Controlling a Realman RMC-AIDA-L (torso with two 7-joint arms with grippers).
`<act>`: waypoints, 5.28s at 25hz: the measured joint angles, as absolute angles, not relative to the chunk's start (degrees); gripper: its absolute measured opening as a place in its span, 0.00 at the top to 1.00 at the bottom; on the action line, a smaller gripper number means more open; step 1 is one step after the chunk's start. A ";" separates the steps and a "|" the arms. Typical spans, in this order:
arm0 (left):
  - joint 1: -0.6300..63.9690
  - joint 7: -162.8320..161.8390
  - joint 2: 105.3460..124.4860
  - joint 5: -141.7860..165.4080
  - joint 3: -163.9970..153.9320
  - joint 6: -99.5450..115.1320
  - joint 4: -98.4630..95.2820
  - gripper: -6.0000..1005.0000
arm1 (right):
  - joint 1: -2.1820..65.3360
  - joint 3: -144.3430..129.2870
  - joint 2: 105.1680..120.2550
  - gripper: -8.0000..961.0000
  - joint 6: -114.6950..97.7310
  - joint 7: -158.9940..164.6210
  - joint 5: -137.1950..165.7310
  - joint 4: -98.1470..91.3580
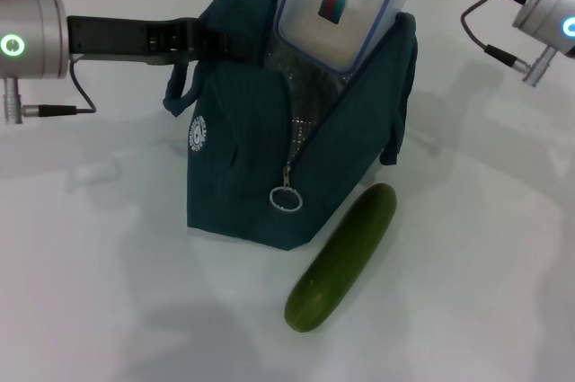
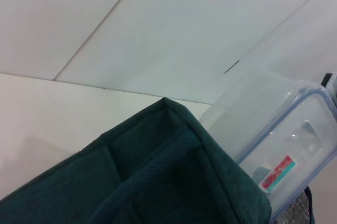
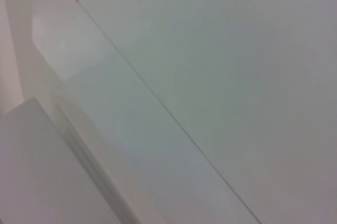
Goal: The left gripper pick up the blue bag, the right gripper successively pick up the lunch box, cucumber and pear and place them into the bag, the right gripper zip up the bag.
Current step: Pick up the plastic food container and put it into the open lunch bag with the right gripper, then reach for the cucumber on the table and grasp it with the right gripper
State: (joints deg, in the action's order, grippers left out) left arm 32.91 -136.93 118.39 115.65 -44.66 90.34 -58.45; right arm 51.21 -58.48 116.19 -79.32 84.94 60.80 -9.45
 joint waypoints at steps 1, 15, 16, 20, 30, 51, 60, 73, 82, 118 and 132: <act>32.96 -136.94 118.38 115.65 -44.71 90.34 -58.45 0.96 | 51.28 -58.46 116.19 0.88 -79.10 84.95 60.63 -9.45; 33.04 -136.94 118.44 115.65 -44.56 90.11 -58.44 0.96 | 53.10 -59.91 116.17 0.68 -77.40 85.89 60.39 -10.92; 33.04 -136.94 118.45 115.65 -44.56 90.02 -58.44 0.96 | 53.09 -60.23 116.14 0.66 -77.11 86.21 60.39 -11.10; 32.68 -136.94 118.40 115.63 -44.56 89.08 -58.44 0.96 | 52.11 -62.82 115.82 0.57 -76.81 86.45 60.52 -13.90; 32.41 -133.43 117.91 115.55 -39.51 86.36 -53.71 0.96 | 48.17 -69.05 113.98 0.30 -76.41 86.89 75.66 -29.92; 30.87 -129.56 118.07 115.24 -36.29 85.03 -49.85 0.96 | 46.97 -69.04 114.56 0.08 -95.80 97.16 118.99 -74.72; 30.88 -127.97 118.27 114.28 -36.30 84.34 -47.60 0.96 | 55.11 -72.38 115.09 0.08 -104.82 99.64 126.72 -74.46; 30.62 -125.36 119.16 114.19 -36.29 83.66 -46.41 0.96 | 58.13 -84.05 115.53 0.09 -104.38 96.58 128.73 -69.36; 30.07 -122.10 119.16 111.58 -36.30 82.78 -42.68 0.96 | 59.96 -91.68 115.88 0.10 -101.59 94.88 130.06 -65.70; 32.69 -120.79 119.35 111.41 -36.54 82.20 -40.69 0.96 | 77.60 -97.57 116.19 0.12 -97.34 84.87 126.82 -38.95; 32.82 -120.97 119.37 111.20 -36.38 82.08 -40.85 0.96 | 74.16 -102.06 116.18 0.16 -96.99 84.09 126.14 -45.54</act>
State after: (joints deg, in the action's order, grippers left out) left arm 32.82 -120.97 119.37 111.20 -36.38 82.08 -40.85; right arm 74.16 -102.06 116.18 -96.99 84.09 126.14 -45.54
